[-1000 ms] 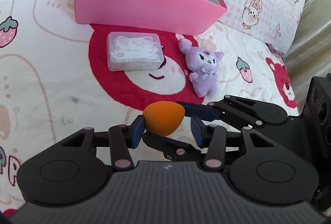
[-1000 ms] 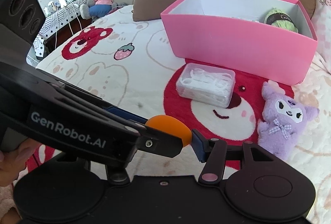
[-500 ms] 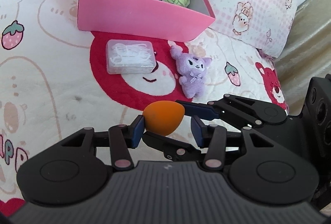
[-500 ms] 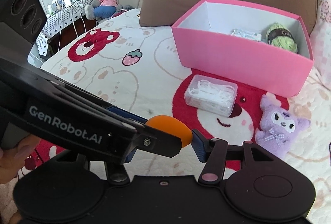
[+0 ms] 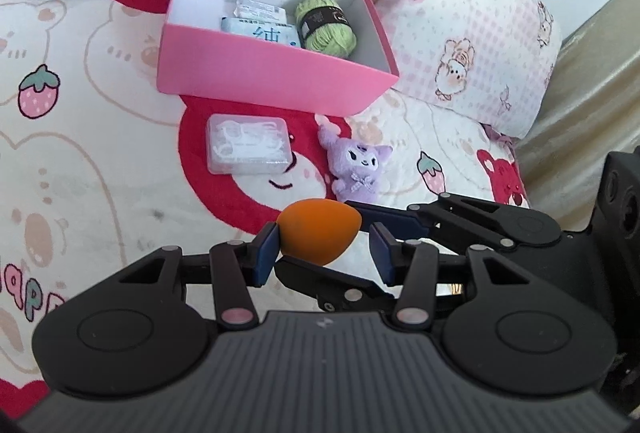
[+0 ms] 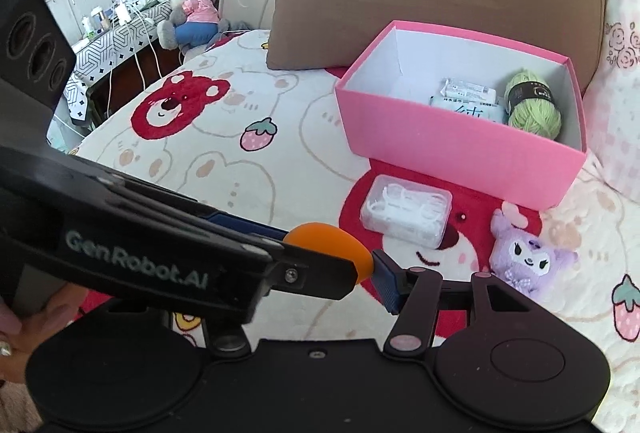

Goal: Organize objects

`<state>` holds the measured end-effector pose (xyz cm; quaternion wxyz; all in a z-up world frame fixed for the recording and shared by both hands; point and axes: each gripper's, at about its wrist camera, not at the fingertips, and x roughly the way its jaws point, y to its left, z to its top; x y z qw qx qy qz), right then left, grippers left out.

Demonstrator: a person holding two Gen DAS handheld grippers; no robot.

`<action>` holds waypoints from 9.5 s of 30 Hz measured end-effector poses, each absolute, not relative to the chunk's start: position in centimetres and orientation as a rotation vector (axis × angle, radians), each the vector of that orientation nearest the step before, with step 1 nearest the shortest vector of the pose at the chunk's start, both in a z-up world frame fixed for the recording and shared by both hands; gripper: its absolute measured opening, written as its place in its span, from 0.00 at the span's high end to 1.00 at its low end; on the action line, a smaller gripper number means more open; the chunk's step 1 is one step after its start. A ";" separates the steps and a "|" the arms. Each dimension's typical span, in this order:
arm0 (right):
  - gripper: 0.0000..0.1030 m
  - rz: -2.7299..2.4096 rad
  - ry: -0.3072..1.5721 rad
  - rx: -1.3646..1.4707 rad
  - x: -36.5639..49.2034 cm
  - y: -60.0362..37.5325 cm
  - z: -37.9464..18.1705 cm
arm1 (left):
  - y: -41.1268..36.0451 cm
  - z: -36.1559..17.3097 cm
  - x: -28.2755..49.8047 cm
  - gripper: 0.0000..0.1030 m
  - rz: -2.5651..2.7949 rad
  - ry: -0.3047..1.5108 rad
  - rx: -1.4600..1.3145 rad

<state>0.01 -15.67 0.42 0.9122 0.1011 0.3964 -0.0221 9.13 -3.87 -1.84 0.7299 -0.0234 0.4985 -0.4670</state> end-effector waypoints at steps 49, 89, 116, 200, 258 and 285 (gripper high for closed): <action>0.47 -0.025 0.727 0.024 10.4 -26.1 6.4 | -13.0 4.0 21.0 0.54 -1.031 0.992 -0.162; 0.49 -0.169 0.924 0.006 22.3 -39.4 -3.1 | -27.0 -5.8 34.2 0.54 -0.932 1.142 -0.148; 0.30 -0.265 0.857 -0.097 18.6 -38.0 -1.7 | -22.9 -3.5 31.8 0.53 -0.890 1.034 -0.071; 0.04 -0.091 0.777 -0.052 -0.1 -23.3 7.4 | -8.7 5.2 13.0 0.04 -0.957 0.989 0.165; 0.06 -0.019 0.830 -0.053 3.2 -18.4 -4.4 | -6.8 -6.8 16.8 0.11 -0.953 1.048 -0.013; 0.06 -0.054 0.942 0.159 7.5 -22.9 -9.6 | -9.3 -12.3 18.8 0.32 -0.965 1.093 -0.049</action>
